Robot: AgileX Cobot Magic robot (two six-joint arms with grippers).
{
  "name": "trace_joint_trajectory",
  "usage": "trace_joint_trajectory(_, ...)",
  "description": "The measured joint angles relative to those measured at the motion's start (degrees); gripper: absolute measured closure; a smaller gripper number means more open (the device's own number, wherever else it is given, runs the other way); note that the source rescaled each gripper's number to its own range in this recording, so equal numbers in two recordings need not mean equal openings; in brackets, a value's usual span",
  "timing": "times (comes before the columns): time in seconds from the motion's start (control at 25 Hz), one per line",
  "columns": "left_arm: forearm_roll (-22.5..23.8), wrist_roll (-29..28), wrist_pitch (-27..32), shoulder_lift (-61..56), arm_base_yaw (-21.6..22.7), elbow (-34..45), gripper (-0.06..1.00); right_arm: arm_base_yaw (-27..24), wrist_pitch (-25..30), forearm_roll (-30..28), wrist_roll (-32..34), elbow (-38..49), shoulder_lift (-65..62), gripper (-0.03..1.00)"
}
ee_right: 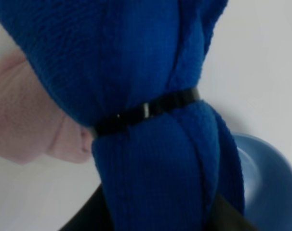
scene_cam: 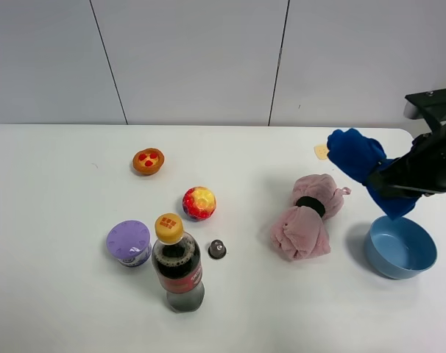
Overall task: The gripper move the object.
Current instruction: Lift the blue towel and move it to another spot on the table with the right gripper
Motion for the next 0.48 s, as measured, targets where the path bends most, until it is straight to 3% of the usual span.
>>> trace_joint_trajectory(0.24, 0.0, 0.0, 0.0, 0.0, 0.0, 0.0, -0.06, -0.5, -4.6, 1.6, -2.2, 1.1, 3.9, 0.97)
trace_joint_trajectory(0.48, 0.0, 0.0, 0.0, 0.0, 0.0, 0.0, -0.06, -7.1, -6.8, 0.3, -2.1, 1.2, 7.3, 0.97)
